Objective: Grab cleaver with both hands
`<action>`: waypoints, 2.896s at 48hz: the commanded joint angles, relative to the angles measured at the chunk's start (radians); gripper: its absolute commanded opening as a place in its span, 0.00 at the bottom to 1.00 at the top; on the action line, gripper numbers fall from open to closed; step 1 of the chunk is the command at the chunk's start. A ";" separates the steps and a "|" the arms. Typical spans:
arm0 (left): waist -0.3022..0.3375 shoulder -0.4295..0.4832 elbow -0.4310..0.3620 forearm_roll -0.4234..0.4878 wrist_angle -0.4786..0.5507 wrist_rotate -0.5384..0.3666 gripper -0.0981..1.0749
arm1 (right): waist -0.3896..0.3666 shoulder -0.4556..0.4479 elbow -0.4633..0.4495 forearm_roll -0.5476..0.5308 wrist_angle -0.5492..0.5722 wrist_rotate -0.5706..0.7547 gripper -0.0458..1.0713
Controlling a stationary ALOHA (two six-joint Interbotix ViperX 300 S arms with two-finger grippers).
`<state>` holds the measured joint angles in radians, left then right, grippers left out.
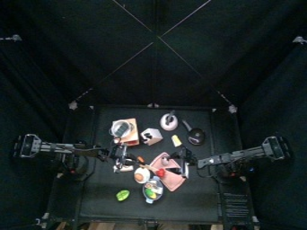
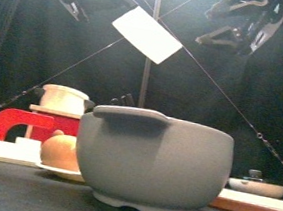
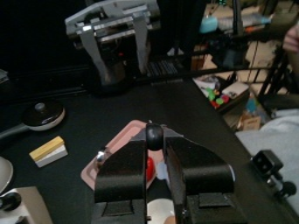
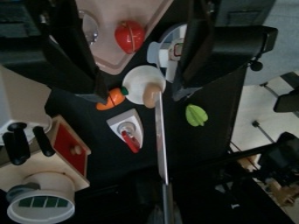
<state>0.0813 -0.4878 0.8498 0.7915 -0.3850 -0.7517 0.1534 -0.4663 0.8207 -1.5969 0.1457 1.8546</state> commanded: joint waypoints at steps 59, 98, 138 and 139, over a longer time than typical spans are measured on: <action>-0.107 0.252 0.127 -0.735 -0.686 0.704 0.45 | 0.038 0.002 -0.025 -0.002 0.110 0.005 0.86; -0.091 0.236 0.163 -0.747 -0.684 0.706 0.45 | 0.040 -0.069 0.008 0.209 0.106 0.006 0.80; -0.075 0.236 0.190 -0.764 -0.629 0.706 0.45 | 0.014 -0.098 -0.350 1.042 0.765 -0.569 0.97; -0.075 0.236 0.190 -0.764 -0.629 0.706 0.45 | -0.008 -0.095 -0.359 1.075 0.773 -0.594 0.97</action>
<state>0.0046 -0.2500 1.0569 0.0276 -1.0094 -0.0476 0.1994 -0.5599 0.5369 -0.6366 0.8790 1.3530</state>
